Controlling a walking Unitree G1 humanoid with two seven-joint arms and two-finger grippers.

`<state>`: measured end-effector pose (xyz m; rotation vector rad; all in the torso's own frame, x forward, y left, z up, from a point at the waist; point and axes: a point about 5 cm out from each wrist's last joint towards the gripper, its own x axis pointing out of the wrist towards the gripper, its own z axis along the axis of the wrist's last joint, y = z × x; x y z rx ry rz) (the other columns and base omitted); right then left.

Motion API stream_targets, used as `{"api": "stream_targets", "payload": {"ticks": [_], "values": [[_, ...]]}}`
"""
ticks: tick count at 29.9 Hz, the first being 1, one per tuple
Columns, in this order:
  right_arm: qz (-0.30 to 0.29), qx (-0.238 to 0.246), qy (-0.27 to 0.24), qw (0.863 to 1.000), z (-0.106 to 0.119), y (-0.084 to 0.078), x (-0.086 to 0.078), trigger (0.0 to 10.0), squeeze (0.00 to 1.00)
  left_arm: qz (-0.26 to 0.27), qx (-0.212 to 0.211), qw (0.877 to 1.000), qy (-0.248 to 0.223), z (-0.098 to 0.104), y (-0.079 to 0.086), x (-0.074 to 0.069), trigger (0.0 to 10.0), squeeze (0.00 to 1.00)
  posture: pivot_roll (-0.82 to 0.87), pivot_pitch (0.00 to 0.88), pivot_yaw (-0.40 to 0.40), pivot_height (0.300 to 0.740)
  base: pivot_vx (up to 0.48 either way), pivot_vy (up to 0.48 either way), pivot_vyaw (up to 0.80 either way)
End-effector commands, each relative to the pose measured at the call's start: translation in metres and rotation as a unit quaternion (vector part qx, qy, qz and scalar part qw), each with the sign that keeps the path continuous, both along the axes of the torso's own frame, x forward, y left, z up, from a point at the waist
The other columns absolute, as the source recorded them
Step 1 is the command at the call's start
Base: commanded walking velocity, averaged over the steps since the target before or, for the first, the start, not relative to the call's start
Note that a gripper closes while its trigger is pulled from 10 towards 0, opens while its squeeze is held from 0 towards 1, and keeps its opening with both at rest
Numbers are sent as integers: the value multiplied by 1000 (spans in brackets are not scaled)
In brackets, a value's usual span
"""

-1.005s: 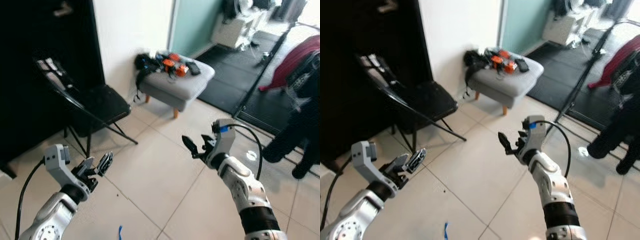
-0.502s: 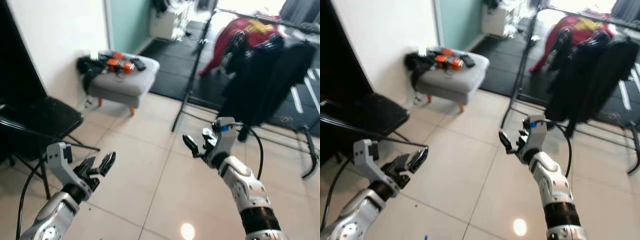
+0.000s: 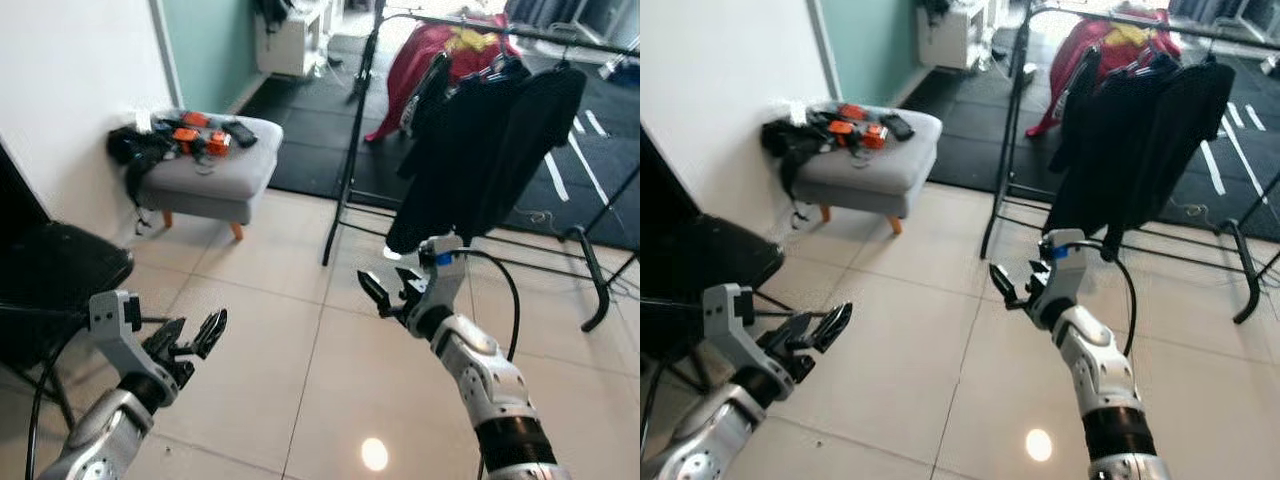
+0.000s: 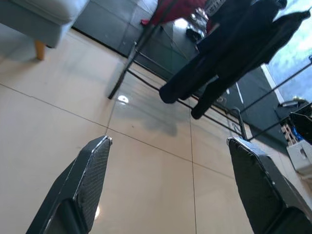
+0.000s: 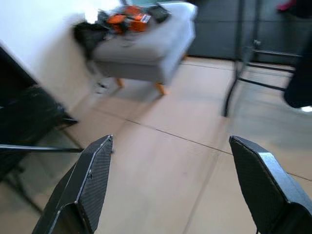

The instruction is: Hang hanger

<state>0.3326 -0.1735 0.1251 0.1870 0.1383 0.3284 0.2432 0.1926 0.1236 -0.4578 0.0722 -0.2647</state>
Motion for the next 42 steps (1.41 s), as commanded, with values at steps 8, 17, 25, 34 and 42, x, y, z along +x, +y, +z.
{"api": "stream_targets", "payload": {"ticks": [8, 17, 25, 34, 42], "values": [[0, -3, 0, 1000, 0, 1, 0, 10000, 0, -4, 10, 1000, -9, 3, 1, -1, 10000, 0, -27, 123, -28, 740, 480, 0, -500], [-1, -3, 2, 1000, 0, 1, 0, 10000, 0, -6, 11, 1000, -11, 3, 0, -1, 10000, 0, -27, 122, -29, 740, 480, 0, -800], [1, -4, -9, 1000, 2, 2, 0, 10000, 0, 6, 17, 1000, -15, 4, 2, -1, 10000, 0, -27, 123, -28, 740, 480, 0, -320], [11, -29, -33, 999, 8, 3, 2, 10000, 0, 55, 23, 998, -30, 6, 11, 0, 10000, 0, -29, 118, -28, 740, 480, 0, 0], [56, -67, -75, 993, 16, 17, 4, 10000, 0, 86, 20, 995, -39, 7, 16, 0, 10000, 0, -27, 107, -35, 740, 480, 0, 194]]}}
